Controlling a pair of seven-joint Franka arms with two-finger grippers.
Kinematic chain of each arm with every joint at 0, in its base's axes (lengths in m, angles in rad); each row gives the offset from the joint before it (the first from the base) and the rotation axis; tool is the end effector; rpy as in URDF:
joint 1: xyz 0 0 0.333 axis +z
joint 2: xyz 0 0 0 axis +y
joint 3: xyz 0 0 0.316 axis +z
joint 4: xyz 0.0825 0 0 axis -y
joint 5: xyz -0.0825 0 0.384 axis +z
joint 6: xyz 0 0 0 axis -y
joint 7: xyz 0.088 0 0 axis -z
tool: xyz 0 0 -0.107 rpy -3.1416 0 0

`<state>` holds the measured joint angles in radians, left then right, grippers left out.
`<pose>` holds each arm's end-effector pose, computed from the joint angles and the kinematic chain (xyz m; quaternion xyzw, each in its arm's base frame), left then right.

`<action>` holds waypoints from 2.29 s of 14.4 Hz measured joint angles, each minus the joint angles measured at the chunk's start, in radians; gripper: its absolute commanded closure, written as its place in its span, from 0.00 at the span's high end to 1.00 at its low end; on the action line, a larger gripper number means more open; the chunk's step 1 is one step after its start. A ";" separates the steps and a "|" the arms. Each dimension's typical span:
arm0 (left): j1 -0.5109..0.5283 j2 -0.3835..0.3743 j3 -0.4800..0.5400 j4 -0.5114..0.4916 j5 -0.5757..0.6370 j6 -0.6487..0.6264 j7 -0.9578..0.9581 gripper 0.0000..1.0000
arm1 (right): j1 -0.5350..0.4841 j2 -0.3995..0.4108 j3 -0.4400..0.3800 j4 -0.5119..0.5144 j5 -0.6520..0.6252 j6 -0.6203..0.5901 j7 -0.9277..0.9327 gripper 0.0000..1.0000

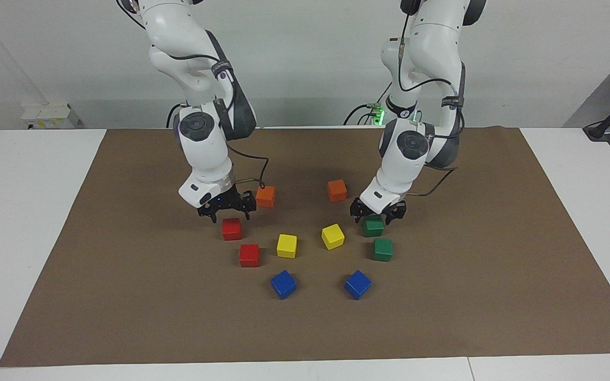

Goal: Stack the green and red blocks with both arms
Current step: 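Reach the left gripper to a green cube while the right gripper reaches a red cube, then close the left gripper on the green cube while the right gripper grips the red, then carry the green cube outward with the left gripper while the right gripper carries red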

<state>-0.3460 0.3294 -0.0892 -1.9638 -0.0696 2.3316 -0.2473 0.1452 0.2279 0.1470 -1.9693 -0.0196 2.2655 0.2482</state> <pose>0.5582 -0.2583 0.3106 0.9967 -0.0677 0.0050 0.0443 0.5816 0.1710 0.3646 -0.9990 -0.0255 -0.0318 0.0179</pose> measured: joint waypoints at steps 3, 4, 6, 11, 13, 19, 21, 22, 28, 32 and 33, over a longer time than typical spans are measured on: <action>-0.003 0.015 0.000 0.001 0.006 0.016 0.000 0.46 | 0.000 0.000 -0.001 -0.007 0.000 0.000 0.000 1.00; -0.003 0.016 0.000 0.002 0.007 0.018 0.000 0.00 | -0.001 0.000 -0.002 -0.009 0.000 0.000 0.000 1.00; -0.003 0.016 0.001 0.002 0.026 0.018 0.001 0.00 | -0.004 0.000 -0.003 -0.015 0.000 0.000 0.000 1.00; -0.003 0.017 0.010 0.010 0.064 0.011 0.001 0.00 | -0.006 0.000 -0.004 -0.054 0.000 0.028 0.000 1.00; 0.002 0.010 0.019 0.036 0.064 -0.028 0.001 0.00 | -0.009 0.000 -0.005 -0.073 0.000 0.057 0.000 1.00; 0.162 -0.141 0.030 0.080 0.064 -0.227 0.010 0.00 | -0.020 0.004 -0.008 -0.100 0.000 0.089 0.000 1.00; 0.234 -0.172 0.032 0.074 0.064 -0.271 0.072 0.00 | -0.020 0.016 -0.008 -0.102 0.000 0.106 0.000 0.95; 0.272 -0.177 0.034 0.069 0.064 -0.284 0.126 0.00 | -0.020 0.024 -0.008 -0.102 0.000 0.112 0.000 0.91; 0.518 -0.188 0.037 -0.007 0.064 -0.243 0.427 0.00 | -0.021 0.032 -0.009 -0.099 -0.002 0.114 0.000 0.00; 0.576 -0.198 0.037 -0.131 0.064 -0.090 0.498 0.00 | -0.067 0.032 -0.013 -0.026 -0.046 0.051 -0.019 0.00; 0.581 -0.198 0.037 -0.147 0.064 -0.070 0.507 0.00 | -0.096 0.031 -0.013 0.013 -0.047 0.008 -0.061 0.00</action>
<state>0.2352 0.1315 -0.0519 -2.1113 -0.0056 2.2612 0.2595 0.0490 0.2589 0.1339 -1.9564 -0.0669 2.2731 0.1875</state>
